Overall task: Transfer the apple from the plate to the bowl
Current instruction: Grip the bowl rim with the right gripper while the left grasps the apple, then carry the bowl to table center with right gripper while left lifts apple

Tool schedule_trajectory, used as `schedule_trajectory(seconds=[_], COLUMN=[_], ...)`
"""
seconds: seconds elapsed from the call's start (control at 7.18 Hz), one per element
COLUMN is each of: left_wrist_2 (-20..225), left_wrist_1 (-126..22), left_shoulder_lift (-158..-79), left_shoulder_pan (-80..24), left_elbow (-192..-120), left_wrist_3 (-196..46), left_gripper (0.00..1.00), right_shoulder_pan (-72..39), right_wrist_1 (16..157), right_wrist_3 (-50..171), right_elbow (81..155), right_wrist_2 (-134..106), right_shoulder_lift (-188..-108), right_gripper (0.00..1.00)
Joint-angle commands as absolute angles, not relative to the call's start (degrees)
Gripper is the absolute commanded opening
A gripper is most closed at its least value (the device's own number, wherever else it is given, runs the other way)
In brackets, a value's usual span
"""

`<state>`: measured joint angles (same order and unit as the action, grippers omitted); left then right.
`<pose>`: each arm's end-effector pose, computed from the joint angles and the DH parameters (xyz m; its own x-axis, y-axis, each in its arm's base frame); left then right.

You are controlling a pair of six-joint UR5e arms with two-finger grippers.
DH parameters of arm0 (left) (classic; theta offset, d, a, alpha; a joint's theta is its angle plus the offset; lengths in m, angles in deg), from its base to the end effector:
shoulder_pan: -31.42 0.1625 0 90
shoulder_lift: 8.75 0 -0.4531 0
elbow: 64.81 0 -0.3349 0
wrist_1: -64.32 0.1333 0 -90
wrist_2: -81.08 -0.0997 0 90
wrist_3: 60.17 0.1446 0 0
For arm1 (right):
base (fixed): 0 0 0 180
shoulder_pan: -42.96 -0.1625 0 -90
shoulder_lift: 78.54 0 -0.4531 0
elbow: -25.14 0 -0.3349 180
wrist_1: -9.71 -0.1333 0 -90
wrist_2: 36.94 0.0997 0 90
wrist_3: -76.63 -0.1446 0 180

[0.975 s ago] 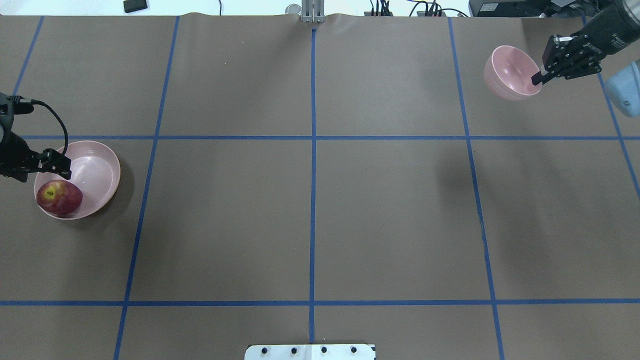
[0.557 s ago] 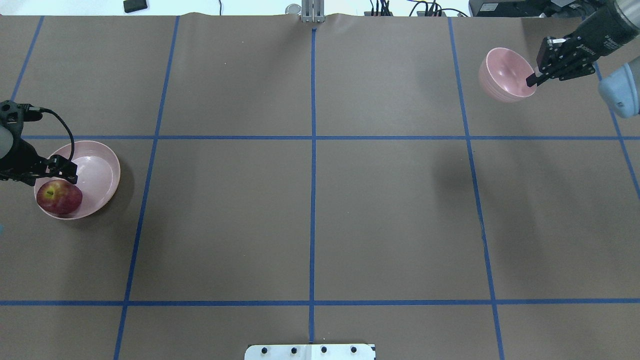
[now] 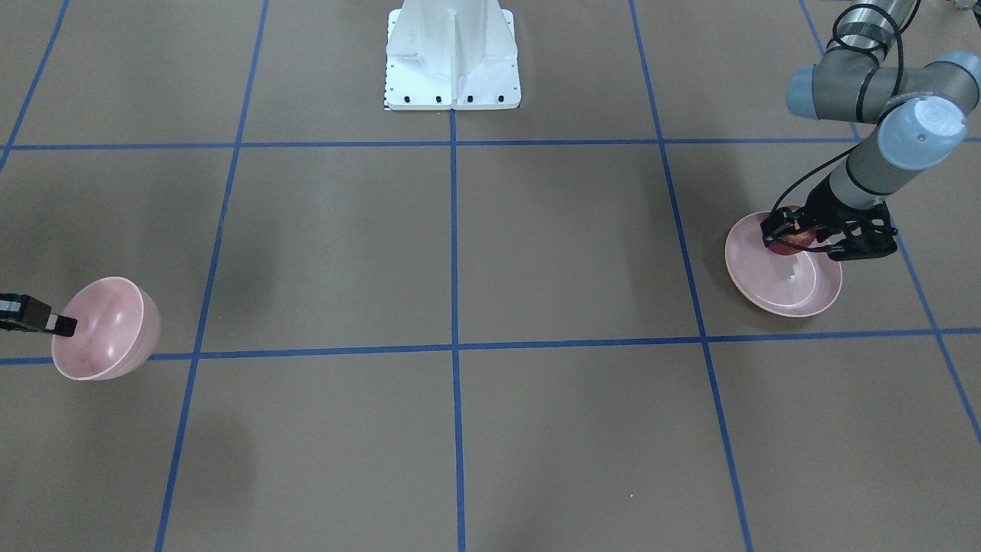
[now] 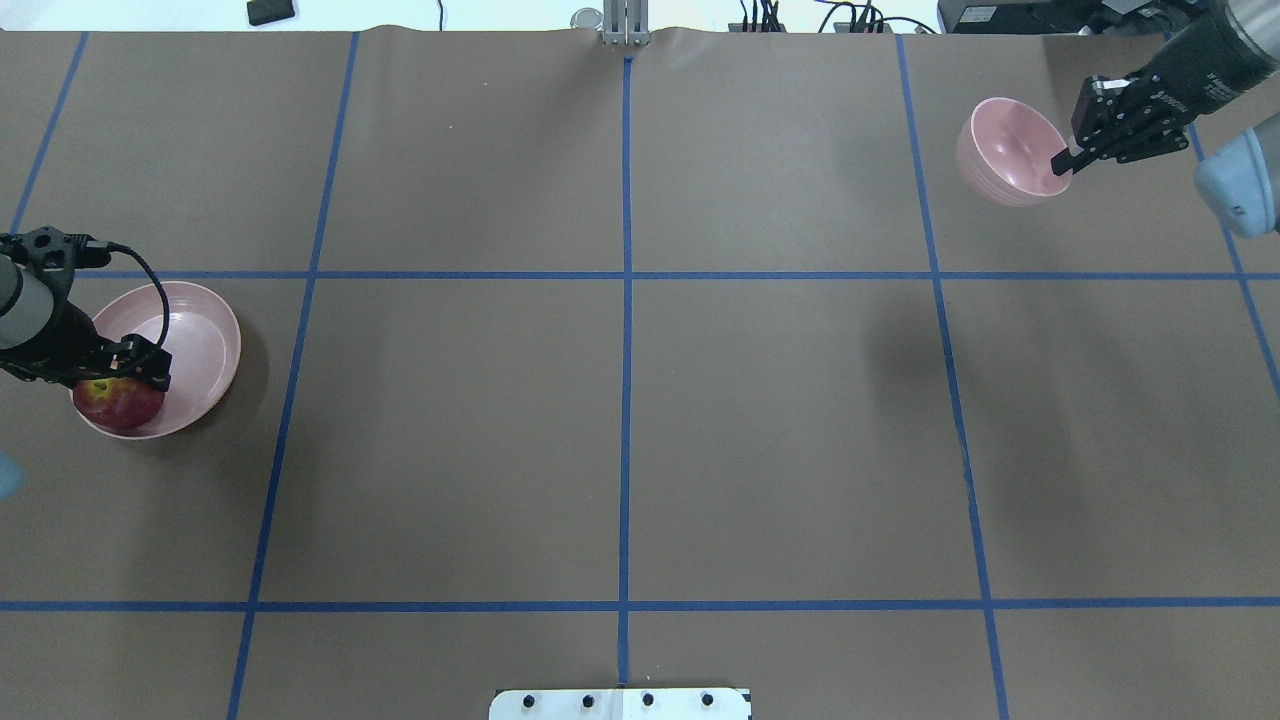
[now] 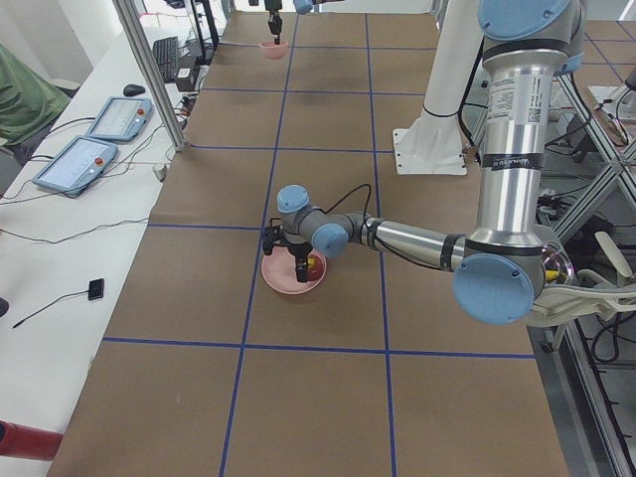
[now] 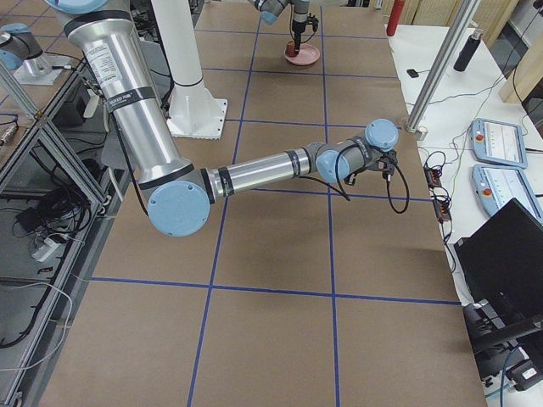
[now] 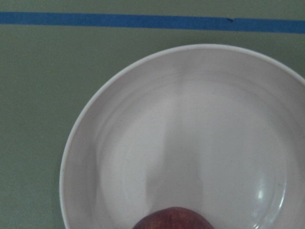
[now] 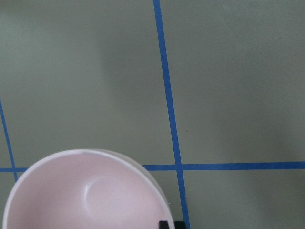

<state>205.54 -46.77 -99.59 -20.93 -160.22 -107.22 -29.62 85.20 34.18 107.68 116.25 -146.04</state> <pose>0.2542 -0.4138 0.6392 0.7338 -0.0314 -0.6786 -0.0081 0.9985 -0.0550 -0.1803 -0.5887 0.5018 0.3961 0.1507 0.9058 -0.0094 0.9871 -0.1601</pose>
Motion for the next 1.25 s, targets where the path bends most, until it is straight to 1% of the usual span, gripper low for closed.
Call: schedule_trajectory(seconds=[0.0,0.14,0.28,0.42,0.56,0.7,0.98,1.11], left_wrist_2=[205.54,206.06,206.24,208.07,210.26,210.37,210.37,210.28], left_wrist_1=[-46.68,-46.25,-46.07,-45.89,-43.8,-37.69,-22.06,-17.81], left_shoulder_lift=[-99.1,-98.84,-98.4,-98.57,-99.44,-102.58,-113.72,-117.95], left_shoulder_pan=[-20.26,-20.34,-20.52,-21.04,-22.87,-23.41,-24.21,-24.21], left_elbow=[-160.35,-160.43,-160.61,-160.87,-160.96,-162.88,-165.35,-165.27], left_wrist_3=[-107.36,-107.36,-107.19,-106.84,-106.49,-106.48,-106.4,-106.4], left_gripper=[0.91,0.41,0.0,0.0,0.0,0.0,0.0,0.0], right_shoulder_pan=[-29.55,-29.55,-29.29,-28.16,-25.97,-22.99,-17.19,-14.46], right_wrist_1=[85.2,85.2,85.2,85.2,85.03,84.85,85.03,85.12], right_wrist_3=[34.18,34.18,34.18,34.1,28.61,21.95,14.54,11.71], right_elbow=[107.58,107.75,108.02,108.11,108.11,108.2,108.29,108.02], right_wrist_2=[116.17,116.17,116.17,116.0,114.86,111.55,107.66,104.69], right_shoulder_lift=[-146.04,-146.04,-145.96,-145.43,-143.51,-140.1,-135.17,-132.62], right_gripper=[0.0,0.0,0.0,0.0,0.0,0.0,0.0,0.0])
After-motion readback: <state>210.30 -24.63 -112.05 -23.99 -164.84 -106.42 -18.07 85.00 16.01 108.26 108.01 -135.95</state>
